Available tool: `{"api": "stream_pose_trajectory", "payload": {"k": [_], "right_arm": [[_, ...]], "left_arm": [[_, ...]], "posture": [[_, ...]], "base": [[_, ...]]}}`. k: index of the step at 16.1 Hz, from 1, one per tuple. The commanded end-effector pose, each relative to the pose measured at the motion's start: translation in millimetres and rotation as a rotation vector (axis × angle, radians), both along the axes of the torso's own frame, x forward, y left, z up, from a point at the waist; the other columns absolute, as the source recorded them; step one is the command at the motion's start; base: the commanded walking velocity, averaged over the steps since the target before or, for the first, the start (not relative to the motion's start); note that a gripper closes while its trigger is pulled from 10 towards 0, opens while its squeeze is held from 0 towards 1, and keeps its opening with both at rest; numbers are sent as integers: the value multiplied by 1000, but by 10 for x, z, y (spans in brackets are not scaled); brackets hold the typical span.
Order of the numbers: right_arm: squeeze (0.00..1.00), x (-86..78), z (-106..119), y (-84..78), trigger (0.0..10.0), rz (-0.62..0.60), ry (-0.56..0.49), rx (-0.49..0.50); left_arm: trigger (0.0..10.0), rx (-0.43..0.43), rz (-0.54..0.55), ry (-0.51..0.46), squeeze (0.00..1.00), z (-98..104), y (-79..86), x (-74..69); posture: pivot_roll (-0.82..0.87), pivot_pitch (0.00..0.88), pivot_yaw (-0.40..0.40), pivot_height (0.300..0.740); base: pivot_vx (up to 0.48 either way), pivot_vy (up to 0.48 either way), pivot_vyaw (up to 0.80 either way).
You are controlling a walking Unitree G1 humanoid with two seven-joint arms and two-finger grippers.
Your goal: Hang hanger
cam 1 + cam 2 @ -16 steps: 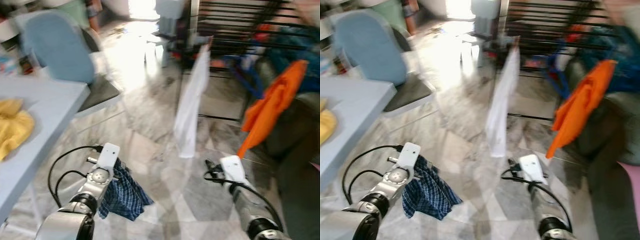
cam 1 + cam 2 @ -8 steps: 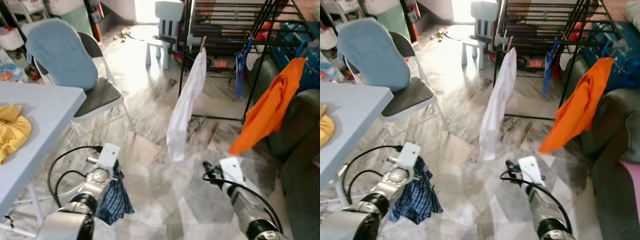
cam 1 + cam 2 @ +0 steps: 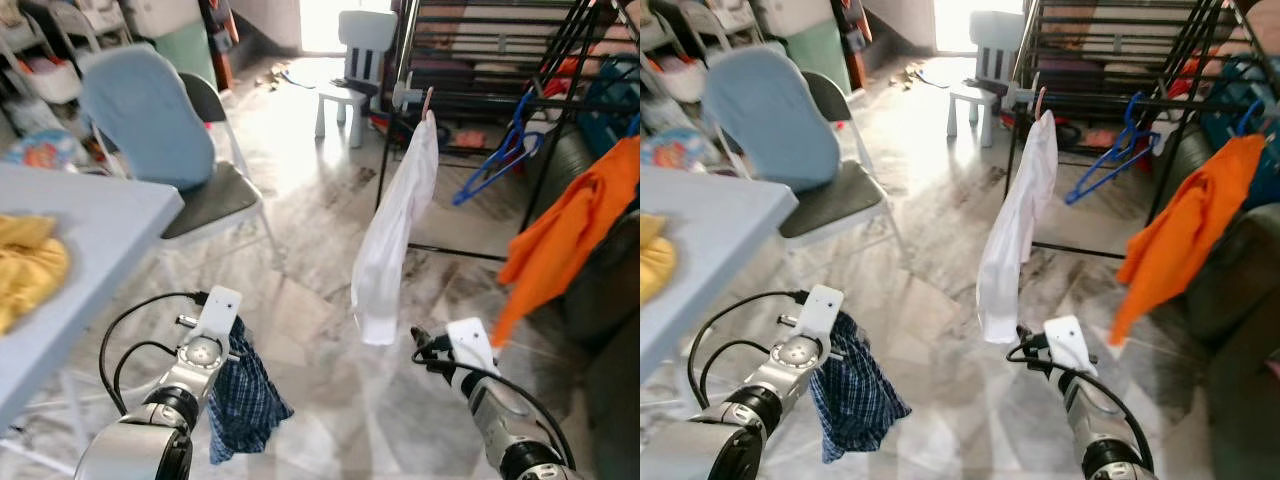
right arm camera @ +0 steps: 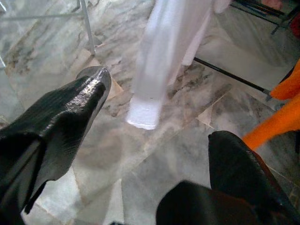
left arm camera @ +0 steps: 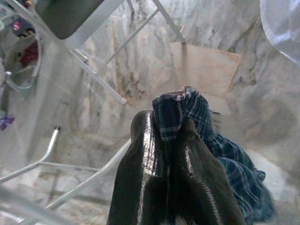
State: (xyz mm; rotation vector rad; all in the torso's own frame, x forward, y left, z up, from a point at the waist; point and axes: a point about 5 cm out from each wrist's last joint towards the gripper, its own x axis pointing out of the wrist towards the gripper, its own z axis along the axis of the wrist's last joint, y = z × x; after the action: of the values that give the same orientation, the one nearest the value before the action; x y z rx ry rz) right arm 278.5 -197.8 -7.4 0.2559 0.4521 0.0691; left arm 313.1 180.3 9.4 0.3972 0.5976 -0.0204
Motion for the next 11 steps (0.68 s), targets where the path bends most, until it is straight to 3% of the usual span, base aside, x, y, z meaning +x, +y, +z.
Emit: {"api": "stream_pose_trajectory", "payload": {"k": [1, 4, 6, 7, 8, 9, 10, 11], "right_arm": [[0, -9, -26, 73, 10000, 18, 15, 20], [0, -6, -28, 13, 10000, -24, 33, -14], [0, -13, 12, -111, 10000, -85, -4, -64], [0, -71, 23, -264, 10000, -138, -23, -123], [0, -87, 21, -304, 10000, -151, -22, -135], [0, -271, -33, -638, 10000, -299, 16, -167], [0, -404, -81, -815, 10000, -377, 58, -172], [0, -457, -101, -874, 10000, -406, 78, -186]], "left_arm": [[10000, 16, 28, 4, 0, 5, 84, -7], [10000, 43, 41, 12, 0, -12, 126, -28], [10000, 56, 42, 57, 0, -76, 170, -93], [10000, 58, 22, 106, 0, -152, 217, -177], [10000, 60, 17, 118, 0, -169, 226, -196], [10000, 32, -23, 231, 0, -335, 243, -380], [10000, 27, -33, 270, 0, -400, 263, -464], [10000, 37, -35, 276, 0, -413, 278, -485]], "posture": [[16, 0, 33, 740], [20, 0, 28, 740], [32, 0, 19, 740], [32, 0, 19, 740], [30, 0, 20, 740], [20, 0, 24, 740], [15, 0, 25, 740], [14, 0, 25, 740]], "base": [[0, 0, 0], [0, 0, 0], [0, 0, 0], [0, 0, 0], [0, 0, 0], [0, 0, 0], [0, 0, 0], [0, 0, 0]]}}
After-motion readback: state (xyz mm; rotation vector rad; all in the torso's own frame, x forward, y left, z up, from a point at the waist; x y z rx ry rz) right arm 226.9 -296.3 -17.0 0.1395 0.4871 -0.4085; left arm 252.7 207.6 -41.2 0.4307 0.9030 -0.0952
